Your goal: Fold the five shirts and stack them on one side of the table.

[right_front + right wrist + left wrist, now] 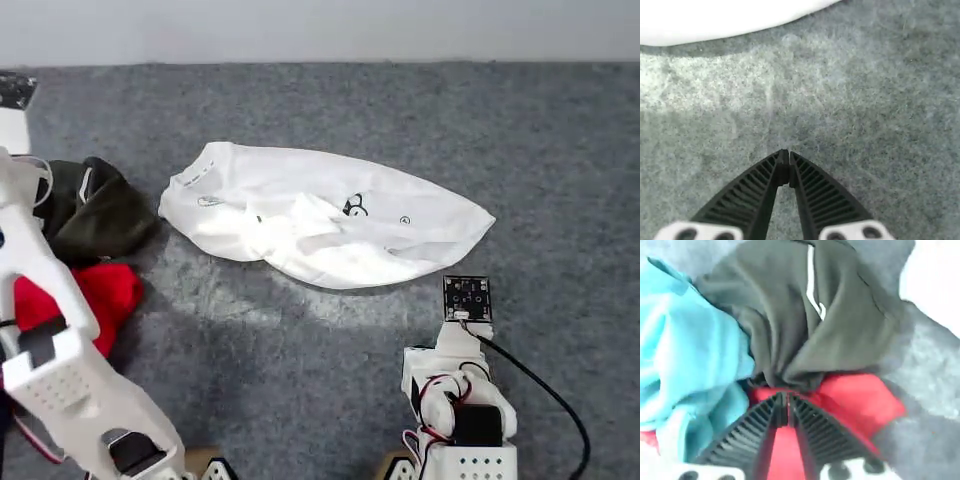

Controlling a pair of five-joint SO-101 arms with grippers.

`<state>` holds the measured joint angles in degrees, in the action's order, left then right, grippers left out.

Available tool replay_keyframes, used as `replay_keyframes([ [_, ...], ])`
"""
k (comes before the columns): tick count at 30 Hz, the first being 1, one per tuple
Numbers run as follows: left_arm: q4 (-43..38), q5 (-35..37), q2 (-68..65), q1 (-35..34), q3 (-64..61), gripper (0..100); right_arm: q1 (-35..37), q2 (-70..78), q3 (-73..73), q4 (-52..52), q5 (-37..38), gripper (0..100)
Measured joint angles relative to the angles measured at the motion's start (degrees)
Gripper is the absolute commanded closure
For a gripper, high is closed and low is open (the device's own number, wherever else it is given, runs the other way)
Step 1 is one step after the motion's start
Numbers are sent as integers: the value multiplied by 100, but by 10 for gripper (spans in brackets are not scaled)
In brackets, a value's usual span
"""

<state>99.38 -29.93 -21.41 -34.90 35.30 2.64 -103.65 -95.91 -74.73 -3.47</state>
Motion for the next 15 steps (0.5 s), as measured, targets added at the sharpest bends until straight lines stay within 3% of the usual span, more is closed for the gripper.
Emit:
replay_keyframes([
  [15, 18, 800, 3288, 378, -2919, 986, 0, 0, 0, 0, 0, 989],
])
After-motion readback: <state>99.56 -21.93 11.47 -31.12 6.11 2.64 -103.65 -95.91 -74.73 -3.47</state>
